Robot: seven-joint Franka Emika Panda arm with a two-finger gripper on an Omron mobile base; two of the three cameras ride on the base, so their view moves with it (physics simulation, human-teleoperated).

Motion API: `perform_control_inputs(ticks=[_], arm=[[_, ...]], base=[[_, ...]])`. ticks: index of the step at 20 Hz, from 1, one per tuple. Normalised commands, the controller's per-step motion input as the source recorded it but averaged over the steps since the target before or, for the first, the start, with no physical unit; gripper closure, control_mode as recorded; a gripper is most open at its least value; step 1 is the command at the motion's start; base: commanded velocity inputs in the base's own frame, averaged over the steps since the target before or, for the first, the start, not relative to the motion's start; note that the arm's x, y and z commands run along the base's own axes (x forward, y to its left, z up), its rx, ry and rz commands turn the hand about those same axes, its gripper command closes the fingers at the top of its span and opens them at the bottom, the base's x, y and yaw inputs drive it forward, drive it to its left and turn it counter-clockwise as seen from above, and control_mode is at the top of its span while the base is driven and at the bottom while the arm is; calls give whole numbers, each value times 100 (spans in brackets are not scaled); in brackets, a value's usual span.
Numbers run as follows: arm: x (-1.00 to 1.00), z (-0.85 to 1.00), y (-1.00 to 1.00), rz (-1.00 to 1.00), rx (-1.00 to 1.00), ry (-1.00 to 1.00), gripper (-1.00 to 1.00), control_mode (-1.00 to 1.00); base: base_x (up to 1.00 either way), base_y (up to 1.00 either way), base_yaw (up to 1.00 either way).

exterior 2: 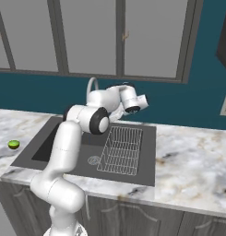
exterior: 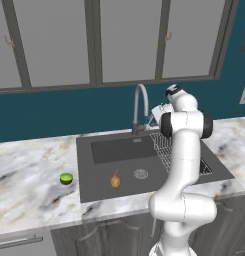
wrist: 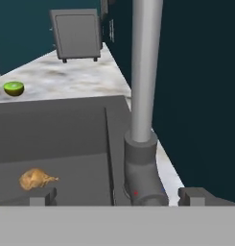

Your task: Turn on the sink faucet. Then move the onion from the counter to the sink. Turn off the sink. Move the vegetable from the sink to the pot next to the stove. Finally move the pot to the front center burner.

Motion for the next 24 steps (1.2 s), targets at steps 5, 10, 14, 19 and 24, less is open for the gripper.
perform_control_inputs(ticks=[5,10,14,19,24], arm=[[-10,0,47,2,0,0,-100,-100],[-2,0,19,2,0,0,-100,-100],[9,-1,-17,1,0,0,-100,-100],[13,0,-24,0,0,-1,-100,-100],[-2,1,-28,0,0,-6,-100,-100]], base=[[0,0,0],[0,0,0],[0,0,0],[0,0,0],[0,0,0]])
